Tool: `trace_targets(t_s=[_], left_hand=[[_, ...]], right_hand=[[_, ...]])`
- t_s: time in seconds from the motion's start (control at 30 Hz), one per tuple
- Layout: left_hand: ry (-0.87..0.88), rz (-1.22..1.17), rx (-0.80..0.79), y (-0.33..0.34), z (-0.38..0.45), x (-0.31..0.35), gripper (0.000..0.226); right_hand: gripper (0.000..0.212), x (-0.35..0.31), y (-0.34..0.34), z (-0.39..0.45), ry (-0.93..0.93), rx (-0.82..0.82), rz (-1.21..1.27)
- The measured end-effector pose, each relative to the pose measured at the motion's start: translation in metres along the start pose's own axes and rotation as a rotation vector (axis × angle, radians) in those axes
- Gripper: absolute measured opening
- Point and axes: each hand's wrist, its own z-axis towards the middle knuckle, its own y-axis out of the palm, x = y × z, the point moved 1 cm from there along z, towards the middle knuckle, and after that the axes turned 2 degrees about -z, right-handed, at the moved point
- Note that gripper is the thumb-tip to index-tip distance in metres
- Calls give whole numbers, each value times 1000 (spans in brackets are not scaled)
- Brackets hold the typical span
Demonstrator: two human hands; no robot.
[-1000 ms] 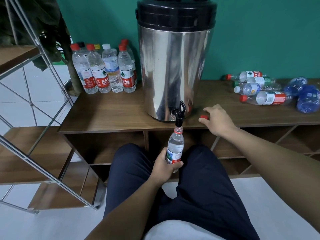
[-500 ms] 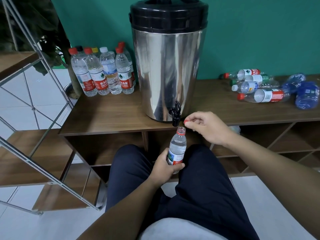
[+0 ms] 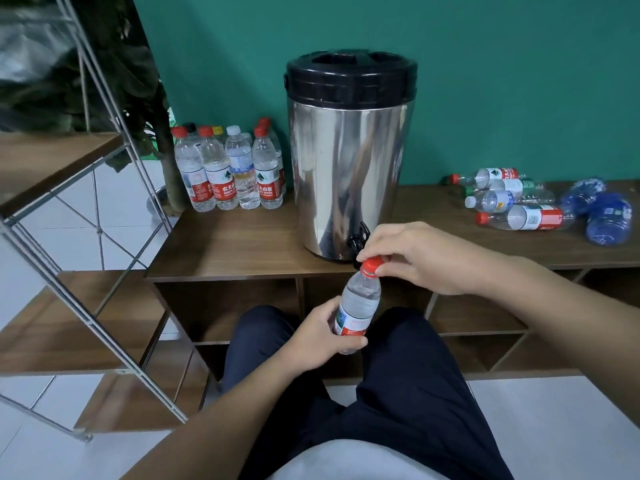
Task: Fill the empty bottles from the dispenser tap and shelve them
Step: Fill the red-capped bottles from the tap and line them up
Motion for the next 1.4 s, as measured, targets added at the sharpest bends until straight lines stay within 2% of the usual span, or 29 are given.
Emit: trace_targets(t_s=[0.07, 0.27, 0.37, 0.43, 0.53, 0.73, 0.8, 0.97, 1.1, 1.27, 1.4], left_hand=[[30, 9, 15, -7, -6, 13, 51], [114, 60, 177, -31, -25, 47, 58], [123, 66, 217, -52, -34, 60, 60], [118, 54, 220, -68, -41, 69, 59], [115, 113, 217, -92, -49, 79, 60], [144, 95, 267, -127, -53, 85, 53], [154, 97, 313, -138, -50, 86, 54], [154, 131, 467, -165, -30, 96, 65], [159, 175, 598, -185, -8, 104, 67], [99, 214, 666, -206, 17, 101, 73], [74, 198, 672, -218, 28, 92, 66]], right_hand=[[29, -13, -13, 9, 20, 6, -51], [70, -62, -26, 48, 103, 142, -270], [59, -77, -34, 65, 66, 185, -216], [48, -85, -44, 75, 8, 101, -188], [54, -99, -61, 92, -111, -33, -201], [21, -115, -63, 146, -243, -102, -340], [20, -119, -61, 167, -228, -93, -330], [45, -128, -56, 218, -98, 52, -348], [53, -137, -53, 249, -17, 143, -408], [45, -126, -34, 280, 52, 207, -191], [40, -115, -18, 293, 90, 215, 2]])
